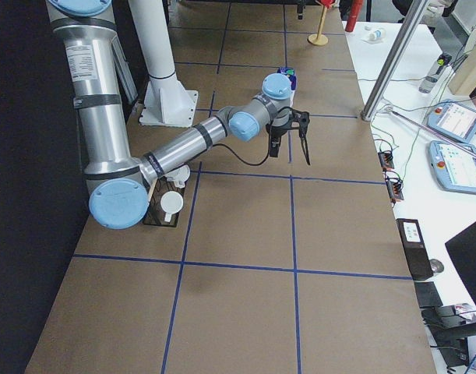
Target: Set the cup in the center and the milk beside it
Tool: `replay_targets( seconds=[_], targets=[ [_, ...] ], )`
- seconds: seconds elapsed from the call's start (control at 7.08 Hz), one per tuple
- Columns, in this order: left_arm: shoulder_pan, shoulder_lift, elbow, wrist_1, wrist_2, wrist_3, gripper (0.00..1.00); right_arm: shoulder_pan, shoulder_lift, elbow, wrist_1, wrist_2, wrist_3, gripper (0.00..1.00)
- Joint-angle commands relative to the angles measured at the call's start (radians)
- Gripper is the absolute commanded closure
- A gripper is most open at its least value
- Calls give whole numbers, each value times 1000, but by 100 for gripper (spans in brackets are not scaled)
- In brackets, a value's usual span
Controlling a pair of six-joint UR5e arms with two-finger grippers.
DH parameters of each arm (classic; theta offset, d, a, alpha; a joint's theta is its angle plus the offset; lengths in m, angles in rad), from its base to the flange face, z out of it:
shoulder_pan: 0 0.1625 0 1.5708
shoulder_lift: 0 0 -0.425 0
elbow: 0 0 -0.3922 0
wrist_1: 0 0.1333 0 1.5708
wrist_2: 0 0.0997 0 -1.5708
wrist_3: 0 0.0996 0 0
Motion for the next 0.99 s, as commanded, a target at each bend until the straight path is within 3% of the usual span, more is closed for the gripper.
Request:
replay_targets(
  seconds=[0.0,0.28,0.57,0.85],
  targets=[
    [-240,138,133,-46,-169,296,0,154,-153,-43,-2,61,-422,0],
    [-270,221,143,-66,-170,368,0,246,-155,-144,-16,124,-625,0],
    [-322,258,219,-67,-179,587,0,267,-154,-173,-13,115,-644,0],
    [-328,264,241,-68,-175,592,0,271,-148,-193,-11,95,-647,0]
  ],
)
